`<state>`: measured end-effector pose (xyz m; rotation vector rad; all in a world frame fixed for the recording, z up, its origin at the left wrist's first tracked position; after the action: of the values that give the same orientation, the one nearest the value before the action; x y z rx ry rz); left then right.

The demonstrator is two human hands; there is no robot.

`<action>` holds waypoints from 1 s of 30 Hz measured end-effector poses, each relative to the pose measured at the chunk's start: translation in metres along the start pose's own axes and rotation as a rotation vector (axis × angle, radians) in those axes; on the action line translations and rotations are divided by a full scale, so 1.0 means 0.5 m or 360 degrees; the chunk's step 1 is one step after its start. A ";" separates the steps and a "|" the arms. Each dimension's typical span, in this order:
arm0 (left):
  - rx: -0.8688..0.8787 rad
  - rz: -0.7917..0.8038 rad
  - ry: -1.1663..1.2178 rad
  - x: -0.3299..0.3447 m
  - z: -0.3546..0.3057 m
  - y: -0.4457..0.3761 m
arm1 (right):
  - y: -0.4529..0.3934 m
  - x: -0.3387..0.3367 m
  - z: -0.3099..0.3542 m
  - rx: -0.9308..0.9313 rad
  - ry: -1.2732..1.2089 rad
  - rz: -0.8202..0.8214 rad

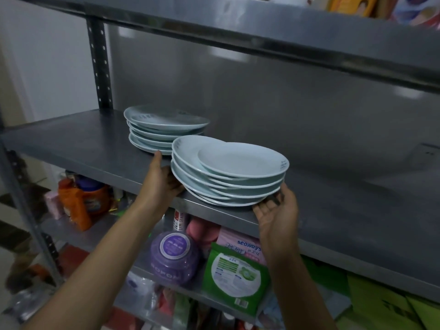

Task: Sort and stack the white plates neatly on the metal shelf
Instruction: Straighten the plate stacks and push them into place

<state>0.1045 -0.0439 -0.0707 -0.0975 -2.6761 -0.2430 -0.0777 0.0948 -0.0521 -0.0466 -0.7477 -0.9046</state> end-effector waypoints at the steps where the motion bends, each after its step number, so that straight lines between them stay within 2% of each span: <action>1: 0.0006 -0.0009 -0.0023 0.001 -0.002 0.002 | -0.004 -0.002 0.002 0.0000 0.0016 0.0012; 6: 0.0031 -0.0099 -0.0102 0.009 -0.008 0.009 | -0.022 -0.019 0.017 -0.0057 0.0194 0.0024; 10: 0.0267 -0.0250 -0.0245 0.021 -0.024 0.015 | -0.053 -0.014 0.051 -0.0174 0.0366 0.0013; 14: 0.0453 -0.0214 -0.0258 0.025 -0.037 0.007 | -0.083 0.010 0.094 -0.0339 0.0437 0.0021; 17: 0.0450 -0.0185 -0.0102 0.035 -0.046 -0.008 | -0.096 0.024 0.100 -0.0376 0.0410 0.0021; 20: 0.0400 -0.0011 0.0070 0.053 -0.055 -0.020 | -0.103 0.033 0.085 -0.0358 0.0315 0.0025; 30: 0.0492 0.0044 0.0151 0.040 -0.030 -0.068 | -0.116 0.055 0.042 -0.0466 0.0189 0.0086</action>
<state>0.0892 -0.0793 -0.0538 -0.0258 -2.5807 0.1716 -0.1215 0.0459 -0.0350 -0.2678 -0.4974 -0.9508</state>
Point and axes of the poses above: each hand's wrist, its own y-axis away from the middle knuckle, its own x-axis out of the palm, z = x × y, the point moved 1 cm from there along -y, towards the middle knuckle, and after that the axes turned 14 degrees about -z, right-handed, at the moved point
